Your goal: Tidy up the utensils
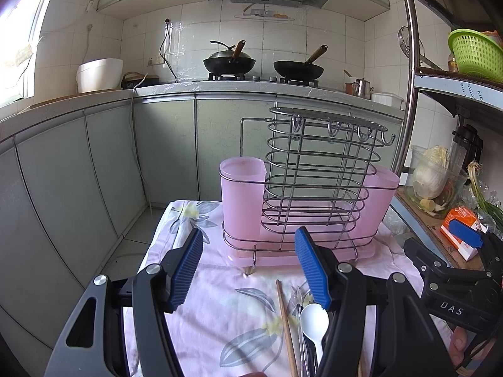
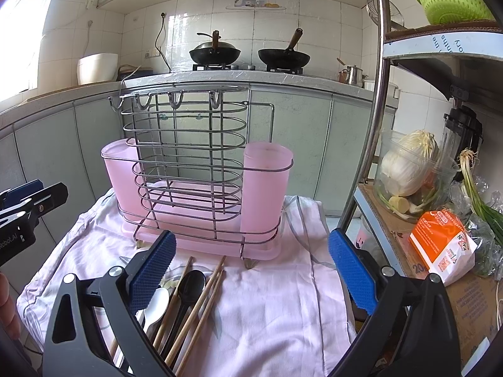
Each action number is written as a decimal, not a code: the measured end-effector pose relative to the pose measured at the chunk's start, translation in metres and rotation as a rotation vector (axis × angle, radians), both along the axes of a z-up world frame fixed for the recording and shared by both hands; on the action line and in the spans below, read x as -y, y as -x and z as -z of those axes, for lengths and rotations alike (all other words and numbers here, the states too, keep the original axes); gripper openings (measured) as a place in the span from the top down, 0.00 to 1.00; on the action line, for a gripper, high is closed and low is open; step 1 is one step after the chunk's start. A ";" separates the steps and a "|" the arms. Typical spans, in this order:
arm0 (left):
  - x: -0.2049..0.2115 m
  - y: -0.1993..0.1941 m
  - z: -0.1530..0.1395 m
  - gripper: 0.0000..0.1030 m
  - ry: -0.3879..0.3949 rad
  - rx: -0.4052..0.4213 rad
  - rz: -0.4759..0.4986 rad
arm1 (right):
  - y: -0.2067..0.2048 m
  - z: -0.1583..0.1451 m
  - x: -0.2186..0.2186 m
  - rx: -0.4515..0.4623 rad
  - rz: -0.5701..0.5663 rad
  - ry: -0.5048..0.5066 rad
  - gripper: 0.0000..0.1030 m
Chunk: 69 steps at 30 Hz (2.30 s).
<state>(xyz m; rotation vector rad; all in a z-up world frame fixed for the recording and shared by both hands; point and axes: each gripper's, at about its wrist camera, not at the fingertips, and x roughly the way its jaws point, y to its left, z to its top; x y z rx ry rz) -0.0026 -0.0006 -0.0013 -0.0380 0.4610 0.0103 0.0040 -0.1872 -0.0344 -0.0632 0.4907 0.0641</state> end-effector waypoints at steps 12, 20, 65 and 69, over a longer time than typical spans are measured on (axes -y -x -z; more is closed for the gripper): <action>0.000 0.000 -0.001 0.41 0.002 0.000 -0.001 | 0.006 -0.009 -0.002 0.010 0.003 -0.001 0.05; 0.001 0.002 -0.003 0.41 0.002 0.003 0.001 | 0.005 -0.008 -0.001 0.014 0.001 0.001 0.05; -0.008 -0.021 0.039 0.41 0.041 -0.212 0.113 | -0.012 0.028 0.010 -0.137 0.033 -0.016 0.05; -0.007 -0.025 0.050 0.41 0.037 -0.272 0.138 | -0.018 0.042 0.014 -0.200 0.026 -0.052 0.05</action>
